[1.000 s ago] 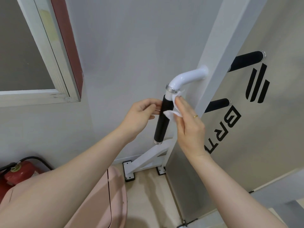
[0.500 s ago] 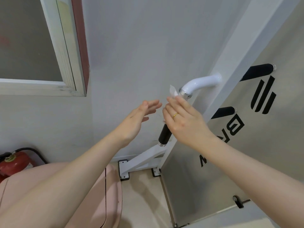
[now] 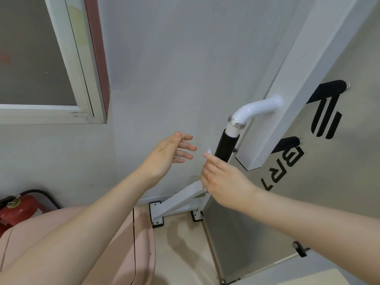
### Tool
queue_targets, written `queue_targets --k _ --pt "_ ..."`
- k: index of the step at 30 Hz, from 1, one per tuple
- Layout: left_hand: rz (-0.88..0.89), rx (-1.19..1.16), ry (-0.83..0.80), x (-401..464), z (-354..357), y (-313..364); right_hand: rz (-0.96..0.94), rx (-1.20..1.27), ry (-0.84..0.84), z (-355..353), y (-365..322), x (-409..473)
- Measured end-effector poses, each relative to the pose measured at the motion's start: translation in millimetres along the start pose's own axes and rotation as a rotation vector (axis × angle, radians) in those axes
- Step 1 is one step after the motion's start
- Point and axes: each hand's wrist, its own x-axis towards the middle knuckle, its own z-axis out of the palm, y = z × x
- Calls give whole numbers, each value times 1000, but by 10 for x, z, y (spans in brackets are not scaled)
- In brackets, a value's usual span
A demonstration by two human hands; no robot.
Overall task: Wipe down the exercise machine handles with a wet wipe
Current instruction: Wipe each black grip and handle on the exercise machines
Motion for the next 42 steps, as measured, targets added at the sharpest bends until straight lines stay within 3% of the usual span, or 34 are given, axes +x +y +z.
queue_targets --k 5,8,10,15,18,24,26,28,30,34,38,39,40,42 --pt "-11 11 -41 4 43 38 342 40 323 -13 273 -2" --pt "14 19 -72 15 111 78 126 26 264 100 -54 -126" --pt "33 28 -112 27 154 105 72 93 313 143 -79 -130" --pt "52 -1 -106 89 168 140 462 396 857 149 314 -158" --pt "122 27 -98 107 234 140 691 804 946 164 155 -173" --pt "218 85 -43 167 274 115 1212 1649 806 -103 -95 150" --pt "215 123 1 188 274 113 1299 2040 710 -75 -61 228" --pt "252 240 73 221 294 107 1289 2421 607 -17 43 296" --pt "299 380 149 260 299 95 1198 2609 565 21 243 360" --pt "244 452 202 303 263 98 1056 2773 628 131 466 368" --pt "239 518 156 269 294 138 1028 2700 232 356 140 177" --pt "248 538 134 258 307 144 1028 2744 202 370 124 116" --pt "250 550 115 250 316 148 980 2832 237 388 159 69" --pt "215 521 95 228 324 146 695 3064 446 417 314 -17"
